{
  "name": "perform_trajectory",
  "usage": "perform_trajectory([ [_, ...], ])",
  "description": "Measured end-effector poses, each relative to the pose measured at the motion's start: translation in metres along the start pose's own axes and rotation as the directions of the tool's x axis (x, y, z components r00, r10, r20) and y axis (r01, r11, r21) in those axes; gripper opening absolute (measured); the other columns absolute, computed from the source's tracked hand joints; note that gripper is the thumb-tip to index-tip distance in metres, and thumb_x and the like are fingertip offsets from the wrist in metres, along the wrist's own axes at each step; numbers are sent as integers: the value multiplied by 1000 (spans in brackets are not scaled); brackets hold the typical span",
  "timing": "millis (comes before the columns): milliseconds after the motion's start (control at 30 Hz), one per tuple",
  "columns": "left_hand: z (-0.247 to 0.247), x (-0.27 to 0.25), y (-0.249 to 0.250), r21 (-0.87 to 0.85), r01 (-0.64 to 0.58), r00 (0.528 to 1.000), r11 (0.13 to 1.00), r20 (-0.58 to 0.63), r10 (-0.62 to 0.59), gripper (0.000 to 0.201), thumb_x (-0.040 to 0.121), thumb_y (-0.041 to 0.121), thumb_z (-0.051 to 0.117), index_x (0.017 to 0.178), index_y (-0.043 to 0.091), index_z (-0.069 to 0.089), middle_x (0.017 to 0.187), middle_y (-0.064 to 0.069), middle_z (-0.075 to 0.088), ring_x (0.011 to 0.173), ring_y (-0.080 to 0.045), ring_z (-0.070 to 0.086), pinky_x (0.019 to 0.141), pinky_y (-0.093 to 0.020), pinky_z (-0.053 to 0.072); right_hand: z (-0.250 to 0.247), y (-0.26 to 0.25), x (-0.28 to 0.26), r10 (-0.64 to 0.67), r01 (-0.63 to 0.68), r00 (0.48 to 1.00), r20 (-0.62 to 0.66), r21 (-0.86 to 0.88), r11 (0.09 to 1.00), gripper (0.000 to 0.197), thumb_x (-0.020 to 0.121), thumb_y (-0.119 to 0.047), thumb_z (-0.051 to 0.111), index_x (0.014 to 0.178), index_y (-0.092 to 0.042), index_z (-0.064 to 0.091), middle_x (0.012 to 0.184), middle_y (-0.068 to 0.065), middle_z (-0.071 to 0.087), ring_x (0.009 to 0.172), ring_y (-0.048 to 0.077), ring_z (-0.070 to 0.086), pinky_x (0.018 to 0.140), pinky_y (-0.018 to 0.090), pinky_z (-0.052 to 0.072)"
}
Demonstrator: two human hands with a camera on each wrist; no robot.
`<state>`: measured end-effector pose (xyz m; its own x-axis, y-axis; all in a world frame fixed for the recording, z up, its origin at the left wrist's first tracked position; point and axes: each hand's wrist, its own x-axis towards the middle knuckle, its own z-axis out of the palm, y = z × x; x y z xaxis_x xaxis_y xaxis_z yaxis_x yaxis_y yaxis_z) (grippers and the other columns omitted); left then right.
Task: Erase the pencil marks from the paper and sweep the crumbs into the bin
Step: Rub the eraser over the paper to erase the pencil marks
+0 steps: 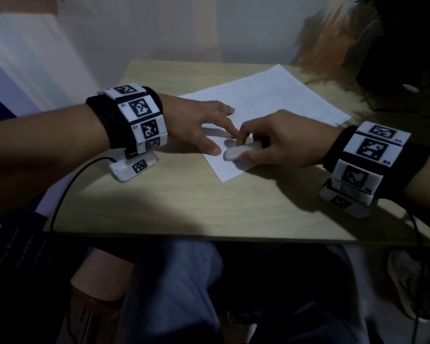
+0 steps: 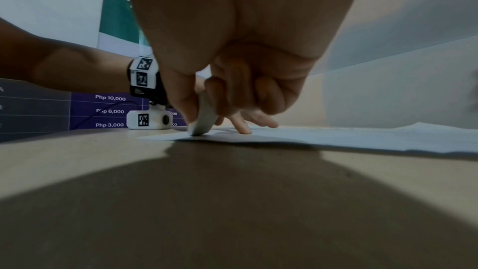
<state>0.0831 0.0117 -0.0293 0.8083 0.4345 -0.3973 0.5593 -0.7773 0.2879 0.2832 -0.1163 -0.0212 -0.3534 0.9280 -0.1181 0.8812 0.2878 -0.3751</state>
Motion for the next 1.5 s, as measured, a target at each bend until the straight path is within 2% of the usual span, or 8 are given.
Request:
perform_trajectory([
  [133,1,2,-2,85,-23,1000,996,0,24,63,79,74,57,139,65,42,168,8,11,153,-22,15,123,-51,18,1,-3,-5,-55,54,995,87,11,998,28,83,-52,68,105,-35,67,73,-14,59,69,0,56,62,15,38],
  [367,1,-2,5,94,3,1000,996,-25,-1,57,74,72,54,130,68,45,158,7,25,142,-22,27,119,-50,27,0,2,0,-6,6,999,-31,-19,1000,32,82,-54,71,107,-34,68,71,-15,58,67,-3,54,59,17,34],
  [533,2,-2,-1,104,-12,999,995,-28,15,53,90,61,64,138,66,43,159,7,24,141,-23,26,119,-46,25,2,-4,-5,-57,49,990,133,66,997,23,83,-47,73,104,-39,70,74,-14,61,70,-1,56,63,12,38],
  [933,2,-1,1,114,5,1000,993,-18,-3,62,78,73,53,138,66,42,161,10,21,145,-20,22,119,-53,25,1,1,0,4,-6,999,49,36,999,28,82,-57,68,101,-37,69,72,-12,59,69,3,56,63,21,40],
  [1033,2,2,0,104,3,1000,995,3,-4,66,77,72,51,142,61,41,164,8,18,149,-22,20,120,-54,23,0,5,2,31,-32,998,-63,-16,999,36,83,-59,61,105,-31,67,74,-13,59,72,4,57,62,22,39],
  [1200,6,5,-8,43,-35,999,998,-33,37,74,88,61,66,152,50,31,164,8,21,151,-15,20,123,-50,21,3,-4,-6,-74,68,987,143,42,997,27,85,-55,64,105,-38,68,74,-12,60,71,2,55,62,13,37],
  [1367,5,7,-10,124,109,989,986,-109,-95,93,76,78,66,151,34,32,160,0,25,148,-23,26,118,-53,30,1,8,3,10,-18,996,-85,-89,996,34,91,-59,57,109,-33,68,79,-14,60,78,11,56,68,27,40],
  [1500,3,5,-6,138,125,989,983,-98,-112,90,78,77,64,151,32,35,159,0,28,147,-23,28,119,-52,29,6,0,-4,-90,93,994,69,-46,995,45,87,-66,49,111,-33,68,83,-12,65,76,6,57,73,27,46],
])
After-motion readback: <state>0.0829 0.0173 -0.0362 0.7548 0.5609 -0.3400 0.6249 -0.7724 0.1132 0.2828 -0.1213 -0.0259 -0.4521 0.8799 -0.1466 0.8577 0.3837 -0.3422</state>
